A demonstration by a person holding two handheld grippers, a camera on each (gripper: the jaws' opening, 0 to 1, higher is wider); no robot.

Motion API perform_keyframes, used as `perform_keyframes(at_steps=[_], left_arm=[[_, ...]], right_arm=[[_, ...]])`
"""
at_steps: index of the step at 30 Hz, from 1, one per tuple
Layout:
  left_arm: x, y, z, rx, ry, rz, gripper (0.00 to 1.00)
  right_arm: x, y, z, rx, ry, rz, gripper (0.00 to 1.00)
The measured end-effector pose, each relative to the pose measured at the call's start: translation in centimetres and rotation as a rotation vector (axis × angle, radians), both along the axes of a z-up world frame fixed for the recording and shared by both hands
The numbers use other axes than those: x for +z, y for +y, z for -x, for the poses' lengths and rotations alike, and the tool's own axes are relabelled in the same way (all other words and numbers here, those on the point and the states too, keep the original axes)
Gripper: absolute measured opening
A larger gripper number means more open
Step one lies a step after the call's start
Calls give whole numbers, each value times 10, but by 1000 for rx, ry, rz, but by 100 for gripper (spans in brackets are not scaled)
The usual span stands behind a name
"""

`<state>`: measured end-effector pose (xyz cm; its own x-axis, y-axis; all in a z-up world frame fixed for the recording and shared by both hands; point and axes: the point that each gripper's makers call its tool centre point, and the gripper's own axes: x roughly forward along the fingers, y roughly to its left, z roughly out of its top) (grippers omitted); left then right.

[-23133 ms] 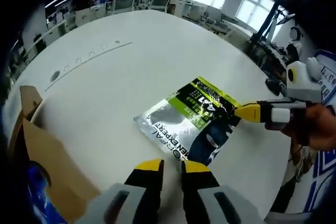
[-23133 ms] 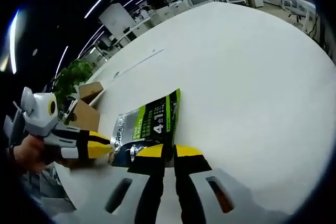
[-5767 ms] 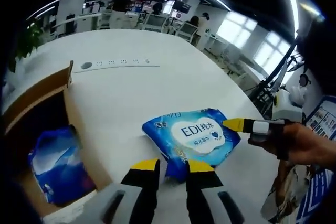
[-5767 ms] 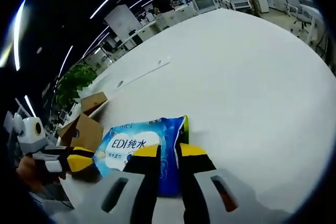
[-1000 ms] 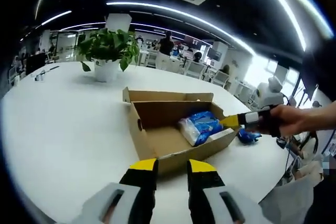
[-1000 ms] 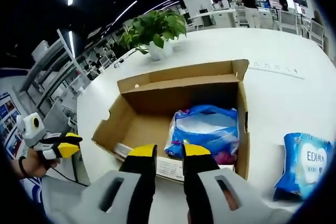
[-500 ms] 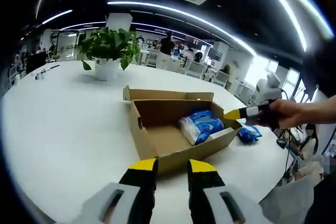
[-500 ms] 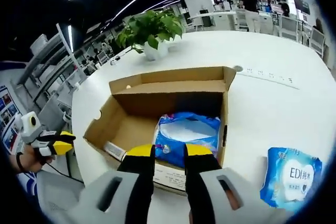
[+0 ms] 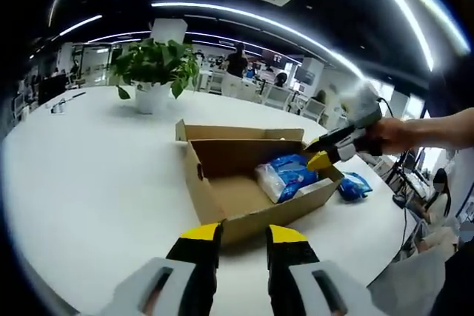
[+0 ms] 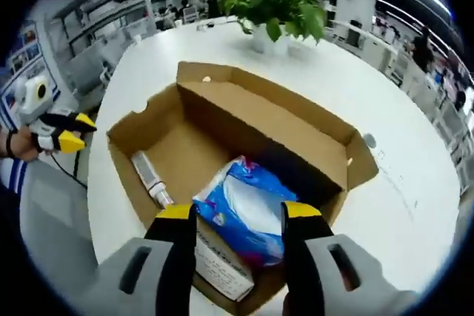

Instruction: Operate the shoe box by opening the lid, removing the specified soft item, and placing it in the target area until the item is outside and the box remains undamaged.

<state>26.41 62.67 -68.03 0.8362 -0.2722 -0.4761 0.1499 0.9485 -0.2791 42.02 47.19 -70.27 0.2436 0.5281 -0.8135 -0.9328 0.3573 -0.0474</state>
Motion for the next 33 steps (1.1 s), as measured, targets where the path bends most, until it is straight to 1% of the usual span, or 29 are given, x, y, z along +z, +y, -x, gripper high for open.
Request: perform_keyframes(at_steps=[3,5,7,8,13,15,21,25,28,33], left_arm=[[0,0,0,5,1,1,24],[1,0,1,7,2,3,24],[1,0,2,7,2,1,24],[1,0,2,8,2,2,24],[0,2,0,9,2,2,24],[-1,2,0,9,4,1,24],[-4,4,0,11,7,-4,24],[-5,3,-1,8,11,-7,24],[-6,1,-1,-2,12,-11,24],[-8,-1,-2,-16,15,-16,24]], right_arm=[[-9,4,1,96,-13,85,51],[-13,6,1,126,-10,104,54],[-18,8,-1,105,18,111,53],[-21,9,-1,111,25,124,54],[-33,9,-2,194,21,204,57],[-38,10,-3,221,22,224,57],[-51,12,-6,261,46,276,58],[-59,13,-6,273,51,296,57],[-68,15,-5,269,67,304,55],[-77,16,-7,297,45,336,59]])
